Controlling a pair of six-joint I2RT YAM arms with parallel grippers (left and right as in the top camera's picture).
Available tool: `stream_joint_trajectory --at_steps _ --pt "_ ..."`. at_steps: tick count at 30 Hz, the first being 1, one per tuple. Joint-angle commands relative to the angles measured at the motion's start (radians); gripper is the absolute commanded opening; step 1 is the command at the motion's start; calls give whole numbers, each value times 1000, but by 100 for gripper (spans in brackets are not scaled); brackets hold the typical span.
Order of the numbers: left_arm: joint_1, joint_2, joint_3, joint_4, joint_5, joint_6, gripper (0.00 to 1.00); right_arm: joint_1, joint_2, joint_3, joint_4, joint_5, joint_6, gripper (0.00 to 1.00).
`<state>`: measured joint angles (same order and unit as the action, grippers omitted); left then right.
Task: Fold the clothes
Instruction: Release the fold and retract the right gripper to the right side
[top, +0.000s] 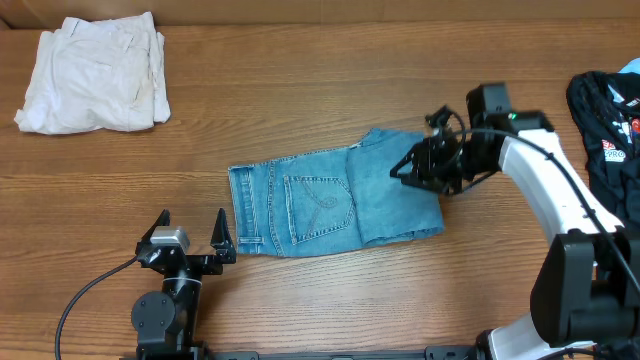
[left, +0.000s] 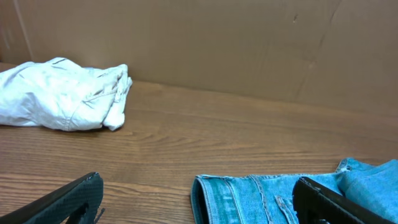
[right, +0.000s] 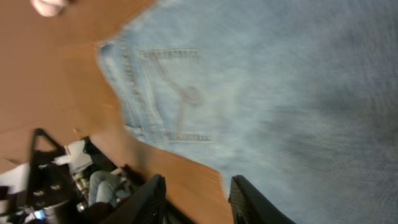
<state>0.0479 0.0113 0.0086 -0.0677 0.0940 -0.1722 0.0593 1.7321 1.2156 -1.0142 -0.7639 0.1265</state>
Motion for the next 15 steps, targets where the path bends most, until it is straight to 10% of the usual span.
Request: stream_joint_trajectory --at_steps 1,15 --pt "4 -6 -4 0 0 19 100 -10 25 -126 77 -8 -21 42" --pt "4 -6 -4 0 0 19 100 -133 58 -246 190 10 3 44"
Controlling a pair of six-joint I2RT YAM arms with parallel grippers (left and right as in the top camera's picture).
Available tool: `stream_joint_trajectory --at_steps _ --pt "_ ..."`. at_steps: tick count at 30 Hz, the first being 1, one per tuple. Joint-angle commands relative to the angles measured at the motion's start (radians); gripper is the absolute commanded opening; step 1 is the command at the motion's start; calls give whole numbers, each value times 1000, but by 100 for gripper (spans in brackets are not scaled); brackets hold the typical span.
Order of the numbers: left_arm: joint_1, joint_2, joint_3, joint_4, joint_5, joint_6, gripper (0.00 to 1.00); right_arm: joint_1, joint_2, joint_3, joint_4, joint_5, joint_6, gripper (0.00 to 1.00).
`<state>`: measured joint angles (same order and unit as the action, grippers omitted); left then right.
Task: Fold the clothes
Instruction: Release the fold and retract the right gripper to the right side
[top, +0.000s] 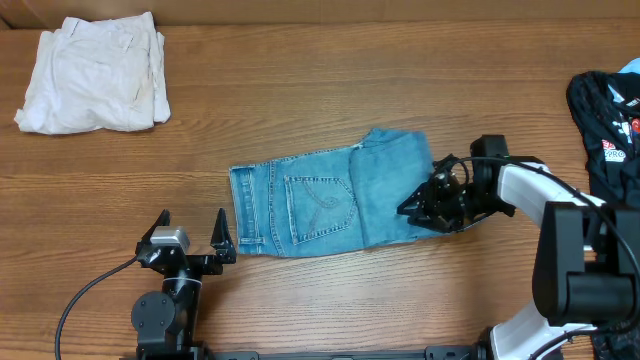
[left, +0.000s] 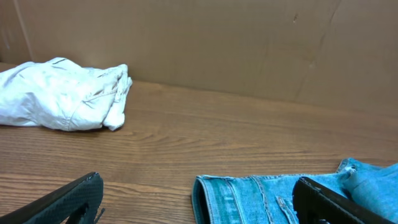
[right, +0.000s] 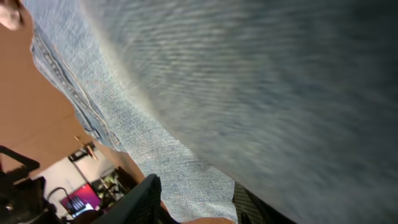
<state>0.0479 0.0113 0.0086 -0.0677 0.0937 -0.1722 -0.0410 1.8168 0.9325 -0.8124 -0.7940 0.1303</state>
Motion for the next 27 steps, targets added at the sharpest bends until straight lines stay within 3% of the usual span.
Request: stream_joint_trajectory --at_steps 1,10,11,12,18,27 --pt "4 -6 -4 0 0 19 100 -34 -41 55 -21 32 -1 45" --pt "4 -6 -4 0 0 19 100 -33 -229 307 -148 32 2 75" --pt "4 -6 -4 0 0 19 100 -33 -240 320 -145 34 5 82" --pt "4 -6 -4 0 0 19 100 -34 -250 334 -140 35 5 100" --pt "4 -6 -4 0 0 19 100 -35 -258 365 -108 193 92 100" --pt "4 -6 -4 19 11 10 100 -154 -258 366 -20 199 133 100"
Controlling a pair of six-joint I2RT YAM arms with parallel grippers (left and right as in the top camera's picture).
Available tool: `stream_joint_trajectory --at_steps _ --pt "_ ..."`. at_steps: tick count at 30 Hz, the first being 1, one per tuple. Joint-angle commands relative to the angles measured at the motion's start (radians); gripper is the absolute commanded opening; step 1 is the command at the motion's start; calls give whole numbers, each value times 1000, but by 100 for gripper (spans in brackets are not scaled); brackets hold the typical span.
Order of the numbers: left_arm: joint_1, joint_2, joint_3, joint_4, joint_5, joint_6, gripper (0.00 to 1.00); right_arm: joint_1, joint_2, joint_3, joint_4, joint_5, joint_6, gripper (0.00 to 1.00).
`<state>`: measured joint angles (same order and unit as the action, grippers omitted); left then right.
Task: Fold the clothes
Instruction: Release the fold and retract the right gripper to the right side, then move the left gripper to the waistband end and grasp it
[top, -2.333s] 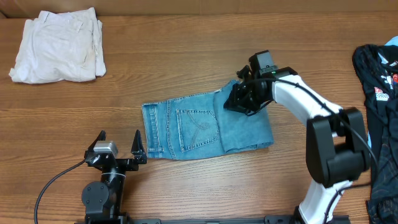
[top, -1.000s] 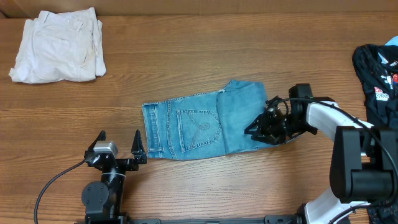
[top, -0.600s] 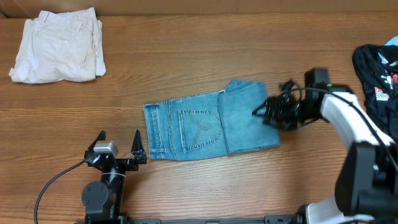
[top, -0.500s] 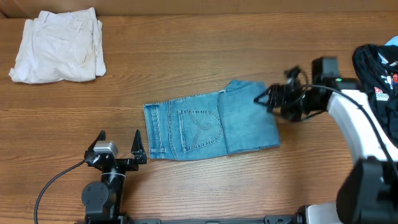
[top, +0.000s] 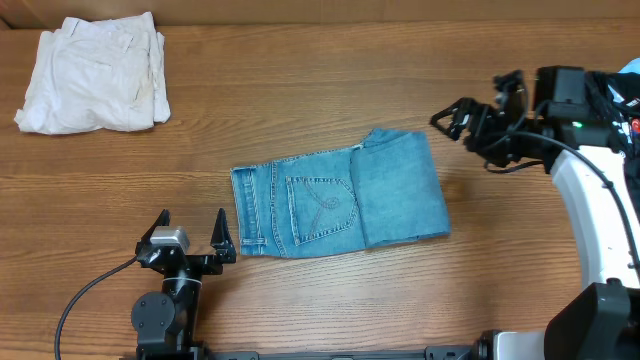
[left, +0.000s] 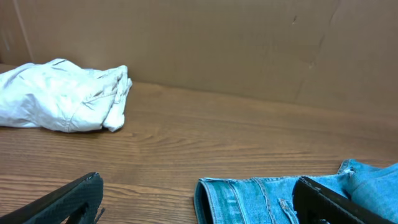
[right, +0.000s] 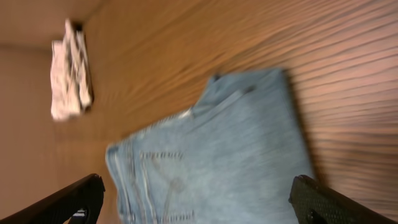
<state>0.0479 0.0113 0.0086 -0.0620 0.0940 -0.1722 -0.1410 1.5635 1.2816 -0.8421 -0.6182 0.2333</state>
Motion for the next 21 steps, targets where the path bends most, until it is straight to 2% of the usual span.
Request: stream_joint_trajectory --at_steps 1,3,8,11,15,21 --pt "4 -6 -4 18 11 7 100 -73 -5 17 7 23 29 100" --pt "4 -6 -4 39 23 7 100 -116 -5 17 -2 36 29 100" --pt "4 -6 -4 143 195 8 100 -183 -34 17 -24 110 30 100" --pt "4 -6 -3 155 254 8 100 -195 -95 17 -56 180 52 100" --pt "4 -6 3 149 267 7 100 -195 -201 16 -137 323 75 100" --pt "4 -2 74 118 260 11 100 -195 -353 16 -225 620 196 100"
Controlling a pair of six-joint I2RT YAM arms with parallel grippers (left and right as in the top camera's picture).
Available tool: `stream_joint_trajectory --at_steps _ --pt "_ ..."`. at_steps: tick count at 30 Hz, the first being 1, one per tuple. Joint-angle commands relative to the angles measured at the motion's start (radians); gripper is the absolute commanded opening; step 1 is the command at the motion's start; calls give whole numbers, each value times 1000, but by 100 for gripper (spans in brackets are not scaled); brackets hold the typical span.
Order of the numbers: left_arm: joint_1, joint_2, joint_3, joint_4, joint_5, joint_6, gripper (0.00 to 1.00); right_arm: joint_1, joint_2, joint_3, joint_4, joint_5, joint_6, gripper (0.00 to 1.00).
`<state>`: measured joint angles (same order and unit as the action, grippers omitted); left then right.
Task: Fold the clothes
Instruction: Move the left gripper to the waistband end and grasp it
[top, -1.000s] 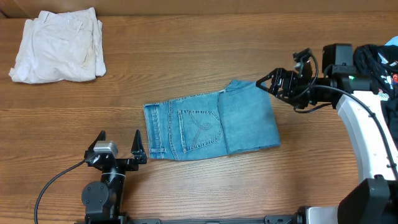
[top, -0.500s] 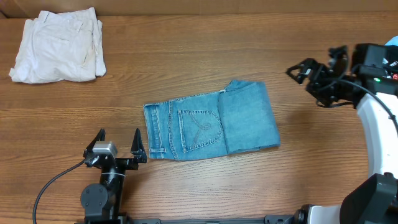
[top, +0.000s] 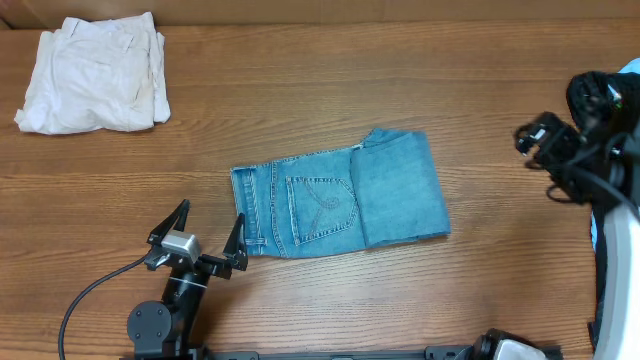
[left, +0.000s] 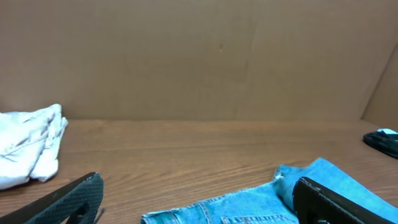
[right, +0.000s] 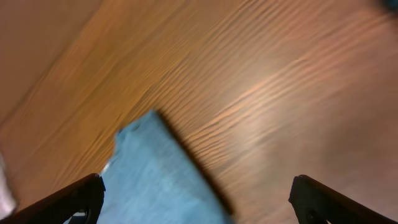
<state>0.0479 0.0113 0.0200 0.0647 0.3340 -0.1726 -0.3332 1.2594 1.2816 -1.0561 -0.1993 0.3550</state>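
Folded blue jeans (top: 338, 194) lie flat in the middle of the table, waistband to the left; they also show low in the left wrist view (left: 267, 199) and blurred in the right wrist view (right: 161, 180). My left gripper (top: 205, 244) stands open just in front of the jeans' left end, nothing between its fingers. My right gripper (top: 540, 160) is open at the right, well clear of the jeans.
A folded white garment (top: 92, 72) lies at the back left corner. A dark garment with printed lettering (top: 610, 95) is heaped at the right edge behind my right arm. A cardboard wall (left: 199, 56) backs the table.
My right gripper has drawn further right, away from the jeans. My left gripper has shifted slightly right and turned, its view now facing more to the right. The jeans lie unchanged.
My right gripper was over the right end of the folded jeans, then lower against their right edge. Later it was raised and open at the back right, with the jeans lying squared. Now it is far right and my left arm has turned.
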Motion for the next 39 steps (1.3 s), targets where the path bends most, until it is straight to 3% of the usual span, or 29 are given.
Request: stream_joint_trajectory --at_steps 1,5,11,15,23,29,34,39 --pt "4 5 84 -24 20 19 100 -3 -57 16 -18 212 84 100" --pt "4 103 230 -160 2 80 100 -3 -60 14 -34 209 92 100" --pt "4 447 558 -416 1 179 100 -3 -30 14 -31 205 92 100" --pt "4 631 700 -468 -2 185 100 -3 -11 14 -31 206 91 100" --pt "11 842 737 -517 20 167 100 -3 2 14 -31 206 91 100" --pt "26 1044 744 -554 229 162 100 -3 3 14 -31 206 91 100" --pt "35 1181 744 -550 52 87 100 -3 3 14 -31 206 91 100" --pt "69 1309 744 -555 40 89 100 -3 3 14 -31 206 91 100"
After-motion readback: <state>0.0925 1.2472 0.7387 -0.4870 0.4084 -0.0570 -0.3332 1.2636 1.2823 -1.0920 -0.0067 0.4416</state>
